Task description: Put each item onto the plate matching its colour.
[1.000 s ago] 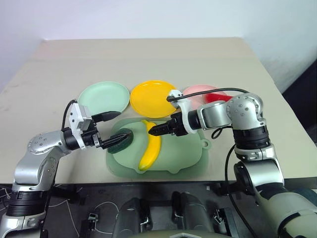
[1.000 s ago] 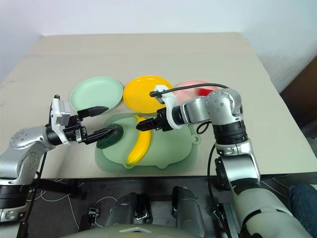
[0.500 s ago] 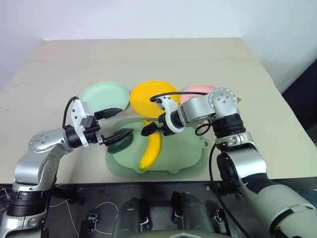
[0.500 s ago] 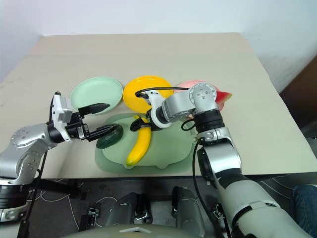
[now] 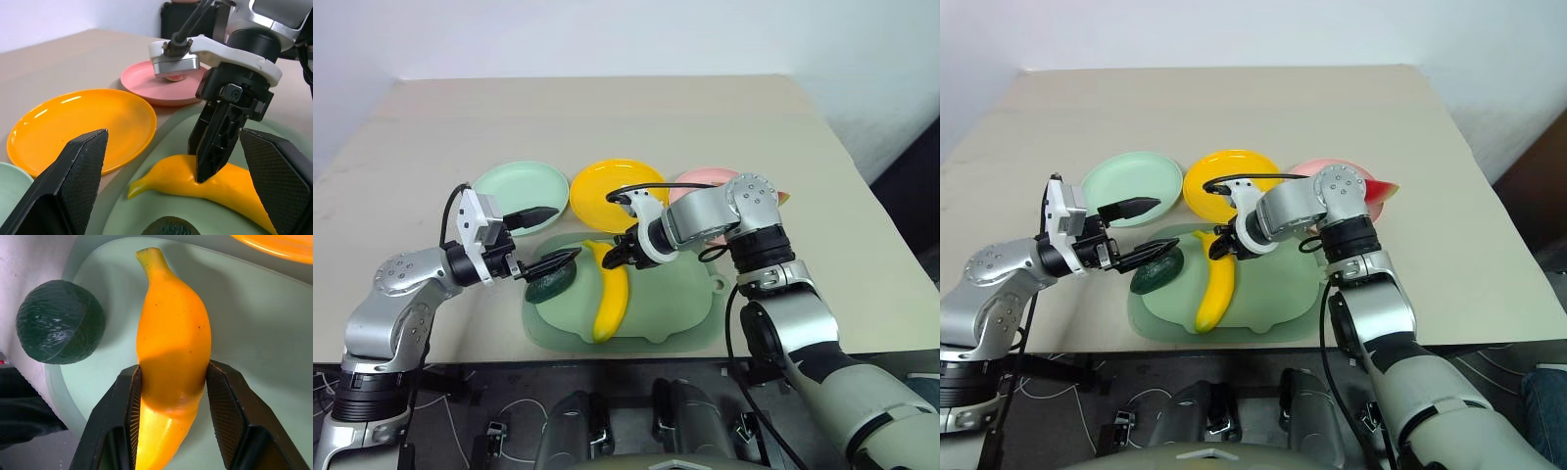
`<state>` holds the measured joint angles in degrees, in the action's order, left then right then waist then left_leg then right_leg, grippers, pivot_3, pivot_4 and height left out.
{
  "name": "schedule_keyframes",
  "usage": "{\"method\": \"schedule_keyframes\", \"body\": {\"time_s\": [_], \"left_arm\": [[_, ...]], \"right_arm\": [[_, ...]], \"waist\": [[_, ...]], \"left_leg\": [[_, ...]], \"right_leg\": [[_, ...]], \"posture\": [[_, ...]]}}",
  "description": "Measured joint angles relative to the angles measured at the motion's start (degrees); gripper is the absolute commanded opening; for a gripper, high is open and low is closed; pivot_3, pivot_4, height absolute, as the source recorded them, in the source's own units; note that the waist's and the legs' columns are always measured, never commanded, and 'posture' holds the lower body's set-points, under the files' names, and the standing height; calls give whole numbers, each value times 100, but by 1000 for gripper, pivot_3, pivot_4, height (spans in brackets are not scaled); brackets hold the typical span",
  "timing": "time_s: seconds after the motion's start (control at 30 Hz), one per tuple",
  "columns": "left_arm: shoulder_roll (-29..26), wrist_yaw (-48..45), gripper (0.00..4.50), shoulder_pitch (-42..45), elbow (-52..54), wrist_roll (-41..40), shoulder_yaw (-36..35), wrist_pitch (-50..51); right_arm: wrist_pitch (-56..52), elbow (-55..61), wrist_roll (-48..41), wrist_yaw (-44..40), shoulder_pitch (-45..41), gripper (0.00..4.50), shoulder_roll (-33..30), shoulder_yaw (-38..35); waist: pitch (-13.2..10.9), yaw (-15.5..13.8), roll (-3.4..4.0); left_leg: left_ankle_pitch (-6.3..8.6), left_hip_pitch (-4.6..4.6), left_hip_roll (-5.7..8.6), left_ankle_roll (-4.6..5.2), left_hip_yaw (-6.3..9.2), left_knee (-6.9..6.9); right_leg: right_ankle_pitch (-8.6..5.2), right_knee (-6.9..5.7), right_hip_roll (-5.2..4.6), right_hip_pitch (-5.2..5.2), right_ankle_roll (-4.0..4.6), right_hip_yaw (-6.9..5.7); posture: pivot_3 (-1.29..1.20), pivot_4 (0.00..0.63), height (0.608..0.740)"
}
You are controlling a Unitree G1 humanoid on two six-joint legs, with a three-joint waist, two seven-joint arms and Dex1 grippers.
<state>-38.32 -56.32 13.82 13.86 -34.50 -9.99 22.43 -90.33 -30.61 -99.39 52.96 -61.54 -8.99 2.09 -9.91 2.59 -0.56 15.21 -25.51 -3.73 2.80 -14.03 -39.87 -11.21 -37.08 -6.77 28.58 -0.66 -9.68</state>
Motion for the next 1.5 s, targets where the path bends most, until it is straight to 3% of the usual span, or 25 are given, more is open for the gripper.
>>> {"method": "schedule_keyframes", "body": {"time_s": [0.17,0.3,0.43,0.7,0.87,1.1,1.4,1.5], "left_arm": [[7,7,4500,2,-5,0,1,34],[21,-6,4500,5,-75,-2,-4,36],[23,-109,4500,-7,-238,-22,-52,-33],[27,-355,4500,-238,-608,-20,-237,-407],[48,-318,4500,-426,-521,-18,-264,-509],[60,-94,4500,-515,-172,-78,-272,-393],[28,-83,4500,-512,-168,-100,-271,-384],[29,-69,4500,-513,-167,-99,-265,-387]], "right_arm": [[167,152,-679,-121,5,1643,-496,314],[-110,590,-722,-999,-225,1643,-1266,638],[-14,487,-463,-1502,-390,1643,-1547,642],[1007,-933,2208,-3439,-1541,1643,-1539,557],[2376,-2617,4090,-4946,-2252,1643,-1017,607],[3849,-4072,5445,-5329,-2489,1643,-426,-120],[4299,-4291,6721,-5755,-2490,1643,-19,-529],[4351,-4291,7116,-6023,-2492,2677,54,-535]], "waist": [[0,-2,0],[-1,-2,2],[-1,6,2],[-3,-10,5],[-4,6,6],[-4,5,6],[-4,56,7],[-4,84,7]], "left_leg": [[0,0,0,1,1,0],[1,1,0,2,4,0],[1,3,-3,2,3,2],[0,1,-3,2,-1,3],[0,0,-3,2,-8,9],[-1,-3,-2,-1,-10,10],[-1,-3,-2,-2,-9,11],[-2,-2,-2,-3,-8,13]], "right_leg": [[0,2,0,-1,0,0],[-1,7,-4,-2,0,1],[-1,8,-3,-2,-1,1],[-1,10,-2,2,-2,1],[-1,8,0,7,-2,2],[-2,3,0,10,-4,1],[-3,1,-2,12,-4,2],[-3,0,-2,12,-4,2]], "posture": [[0,150,696],[0,150,696],[0,150,696],[0,150,696],[0,150,696],[0,150,696],[0,150,696],[0,150,696]]}}
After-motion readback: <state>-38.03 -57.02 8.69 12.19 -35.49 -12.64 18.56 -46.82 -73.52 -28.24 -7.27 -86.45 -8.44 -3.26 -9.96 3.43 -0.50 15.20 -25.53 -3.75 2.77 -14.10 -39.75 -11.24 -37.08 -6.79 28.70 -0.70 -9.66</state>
